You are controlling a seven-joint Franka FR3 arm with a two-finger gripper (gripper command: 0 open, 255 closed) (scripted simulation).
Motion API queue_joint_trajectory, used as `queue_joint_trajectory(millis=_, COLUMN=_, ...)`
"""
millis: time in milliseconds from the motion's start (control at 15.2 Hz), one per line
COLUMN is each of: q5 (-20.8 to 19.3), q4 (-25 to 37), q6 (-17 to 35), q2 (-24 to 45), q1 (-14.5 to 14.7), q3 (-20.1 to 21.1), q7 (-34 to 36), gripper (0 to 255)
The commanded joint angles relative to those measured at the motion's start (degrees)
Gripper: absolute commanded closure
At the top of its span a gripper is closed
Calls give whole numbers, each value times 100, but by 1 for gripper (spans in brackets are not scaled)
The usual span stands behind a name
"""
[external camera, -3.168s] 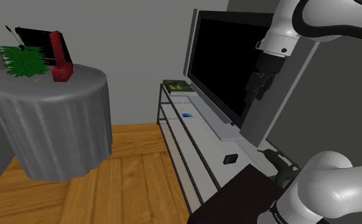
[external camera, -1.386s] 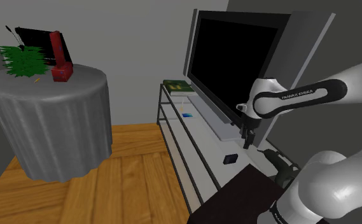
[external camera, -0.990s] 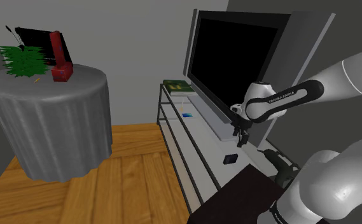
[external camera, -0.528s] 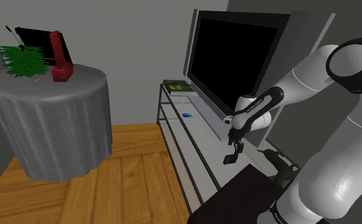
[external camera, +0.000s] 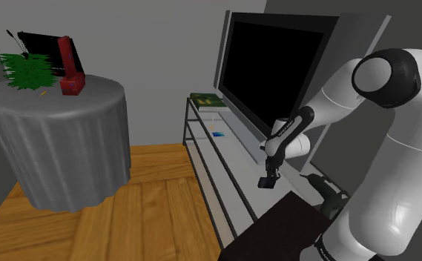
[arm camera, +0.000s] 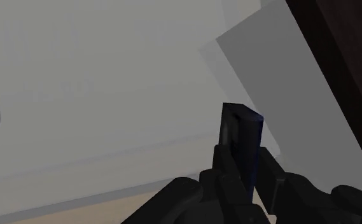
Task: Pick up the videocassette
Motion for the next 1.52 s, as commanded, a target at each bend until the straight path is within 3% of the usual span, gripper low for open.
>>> queue_joint_trajectory(millis=0, q5=41, q4=-46, q6=-13, q2=99, q1=-413, q3=-160, q7=-40, gripper=255)
queue_joint_trajectory(millis=264, q5=-366, q4=-328, q6=-71, q2=-268, q1=-298, q3=-338, q7=262, gripper=255)
queue_joint_trajectory(millis=330, q5=-247, q4=-338, q6=82, q2=-119, q1=-325, q3=-290, q7=184, gripper=255)
queue_joint_trajectory(millis=396, q5=-243, q4=-135, q6=-146, q2=-142, q1=-467, q3=-115, q7=208, gripper=255)
queue_joint_trajectory(millis=528, q5=-451, q4=-148, q6=-341, q2=-370, q1=-415, q3=-213, q7=342, gripper=255)
queue_joint_trajectory(millis=858, q5=-889, q4=-147, q6=-851, q2=-926, q1=-749, q3=38, q7=623, gripper=255)
queue_joint_trajectory(millis=1188, q5=-1083, q4=-113, q6=-1363, q2=-1419, q1=-1078, q3=349, q7=737, gripper=255)
queue_joint_trajectory(millis=1452, q5=-1205, q4=-70, q6=-1693, q2=-1718, q1=-960, q3=230, q7=813, gripper=255)
